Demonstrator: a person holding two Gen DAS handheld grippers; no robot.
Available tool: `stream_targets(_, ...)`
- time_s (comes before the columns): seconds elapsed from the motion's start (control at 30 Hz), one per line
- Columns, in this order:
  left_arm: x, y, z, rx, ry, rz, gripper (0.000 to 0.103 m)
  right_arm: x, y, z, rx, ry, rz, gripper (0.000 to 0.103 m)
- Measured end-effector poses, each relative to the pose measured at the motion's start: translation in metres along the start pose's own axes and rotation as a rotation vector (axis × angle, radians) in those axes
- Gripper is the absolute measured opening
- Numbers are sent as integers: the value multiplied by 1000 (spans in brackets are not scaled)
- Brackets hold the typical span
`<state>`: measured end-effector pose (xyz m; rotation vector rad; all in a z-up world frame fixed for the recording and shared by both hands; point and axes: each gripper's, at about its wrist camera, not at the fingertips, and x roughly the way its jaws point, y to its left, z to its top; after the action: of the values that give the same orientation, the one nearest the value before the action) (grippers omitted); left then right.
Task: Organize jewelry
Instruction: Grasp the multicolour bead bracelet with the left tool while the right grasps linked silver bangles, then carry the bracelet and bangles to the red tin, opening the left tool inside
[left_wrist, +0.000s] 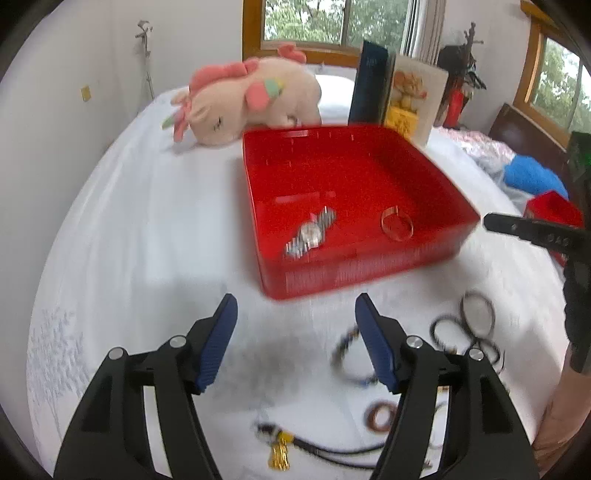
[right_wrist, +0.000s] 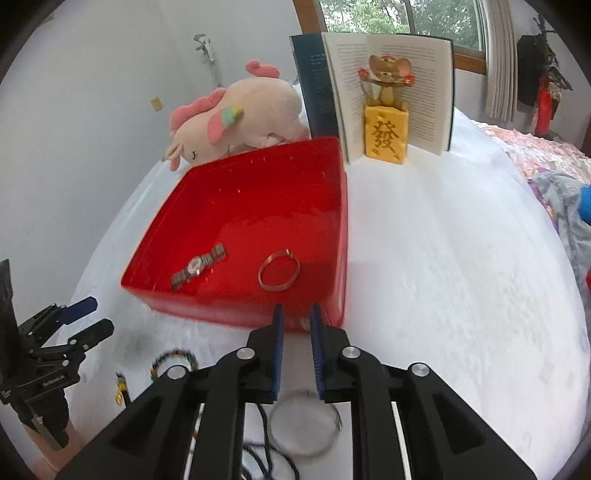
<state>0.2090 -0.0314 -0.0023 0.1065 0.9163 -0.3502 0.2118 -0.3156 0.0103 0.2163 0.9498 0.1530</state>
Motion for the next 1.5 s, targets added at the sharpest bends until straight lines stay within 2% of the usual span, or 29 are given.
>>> stream_targets(0.13,13,-5,-20,10,62,-5,66,-1,-5,-22,18,14,3,15)
stream_targets(0.3,31,-9,-30,12,112,1,66,0,-14,-44,47,25,10,16)
stream_targets(0.73,54,-23,-35,33,175,-19,64,13,-17,-52,60,55,18,16)
stream_targets(0.83,59,-27,-36,43,179,-8,52,16,-18,-52,61,62,16,16)
stream_targets(0.87,59,-28,-35,47,177,-10,41,16,-18,-52,61,63,15,16)
stream_targets(0.9,58,-29,-36,49,176,-16,35,16,-18,-52,62,63,15,16)
stream_targets(0.97,58,-30,-36,46,175,-25,10,16,-18,-52,61,63,14,16)
stream_targets(1.0,58,-29,-36,39,175,-28,7,15,-19,-51,62,64,14,16)
stream_targets(1.13,57,-23,-35,8,171,-47,6,16,-20,-51,63,66,13,16)
stream_targets(1.37,51,-5,-36,-46,142,-48,6,14,-29,-57,30,110,-45,16)
stream_targets(1.5,46,1,-38,-62,130,-61,6,19,-33,-61,19,161,-15,14)
